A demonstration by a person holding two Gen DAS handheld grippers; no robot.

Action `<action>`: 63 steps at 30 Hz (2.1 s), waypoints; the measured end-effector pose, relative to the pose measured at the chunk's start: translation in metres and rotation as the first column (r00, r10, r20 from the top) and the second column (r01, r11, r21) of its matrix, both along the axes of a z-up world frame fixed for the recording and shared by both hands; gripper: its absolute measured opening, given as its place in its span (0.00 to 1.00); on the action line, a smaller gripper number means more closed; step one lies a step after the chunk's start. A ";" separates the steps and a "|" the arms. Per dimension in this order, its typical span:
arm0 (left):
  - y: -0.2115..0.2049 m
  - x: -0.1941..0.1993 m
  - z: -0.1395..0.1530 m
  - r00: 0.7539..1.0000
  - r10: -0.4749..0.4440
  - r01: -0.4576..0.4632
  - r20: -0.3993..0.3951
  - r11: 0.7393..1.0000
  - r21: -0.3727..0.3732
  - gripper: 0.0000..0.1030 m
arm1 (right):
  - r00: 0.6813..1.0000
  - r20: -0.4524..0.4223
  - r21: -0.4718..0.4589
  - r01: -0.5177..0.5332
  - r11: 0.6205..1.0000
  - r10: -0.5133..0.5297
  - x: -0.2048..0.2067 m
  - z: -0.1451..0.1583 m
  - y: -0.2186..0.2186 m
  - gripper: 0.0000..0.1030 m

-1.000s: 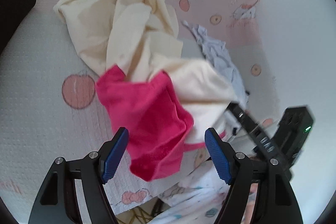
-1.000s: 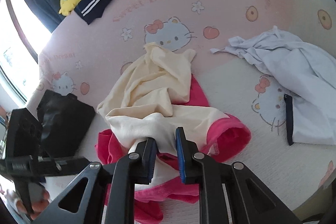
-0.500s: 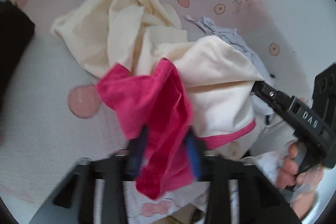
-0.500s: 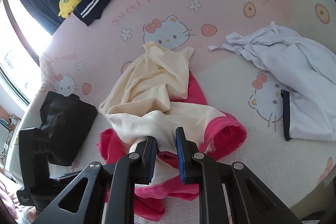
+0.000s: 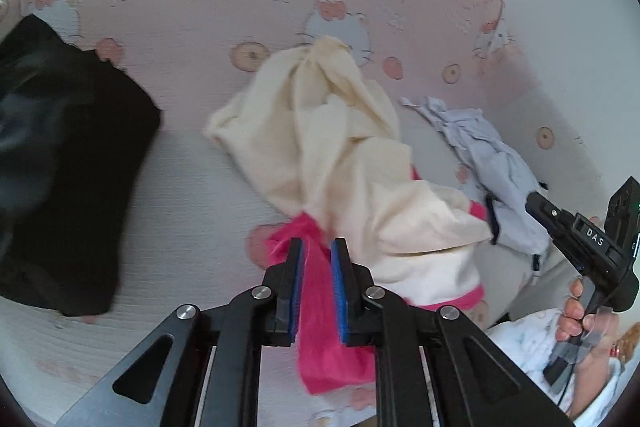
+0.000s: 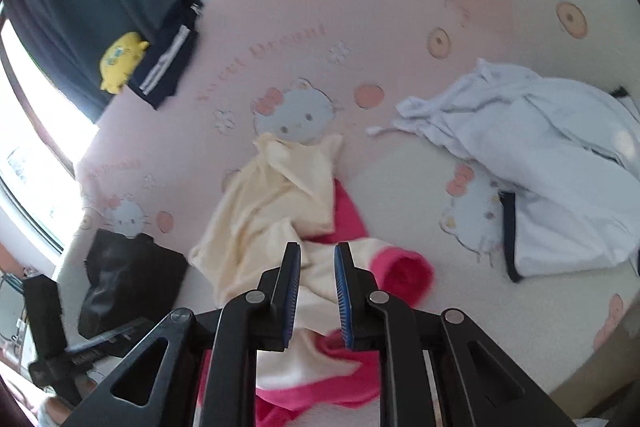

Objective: Fold clothes

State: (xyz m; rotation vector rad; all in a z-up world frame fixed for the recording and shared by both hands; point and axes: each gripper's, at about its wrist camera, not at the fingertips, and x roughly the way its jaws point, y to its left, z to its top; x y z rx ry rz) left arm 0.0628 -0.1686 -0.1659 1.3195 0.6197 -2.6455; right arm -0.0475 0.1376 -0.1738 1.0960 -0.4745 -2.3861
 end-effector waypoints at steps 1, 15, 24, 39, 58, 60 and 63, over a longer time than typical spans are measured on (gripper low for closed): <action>-0.005 0.004 0.000 1.000 0.005 -0.005 -0.004 1.000 0.016 0.11 | 1.000 0.015 0.002 -0.005 1.000 0.005 0.000 -0.003 -0.001 0.15; -0.008 0.024 -0.038 0.999 0.028 -0.036 0.030 0.948 0.318 0.63 | 0.975 0.219 -0.062 0.035 0.997 -0.021 0.012 -0.035 0.008 0.53; -0.023 0.053 -0.062 0.994 0.069 -0.098 0.083 0.895 0.435 0.63 | 0.942 0.334 -0.129 0.000 0.992 0.044 0.046 -0.055 0.004 0.56; -0.020 0.062 -0.091 0.989 0.017 -0.083 0.148 0.889 0.450 0.63 | 0.852 0.496 -0.199 -0.077 0.977 0.168 0.083 -0.101 -0.046 0.57; -0.018 0.057 -0.112 0.997 0.028 -0.058 0.072 0.887 0.459 0.62 | 0.789 0.605 -0.342 0.135 0.930 0.108 0.093 -0.149 -0.078 0.57; -0.017 0.055 -0.114 0.997 0.030 -0.058 0.071 0.890 0.451 0.56 | 0.789 0.607 -0.351 0.163 0.922 0.092 0.095 -0.152 -0.079 0.56; -0.014 0.053 -0.115 0.997 0.030 -0.057 0.070 0.905 0.422 0.28 | 0.815 0.576 -0.277 0.114 0.954 0.070 0.095 -0.146 -0.087 0.29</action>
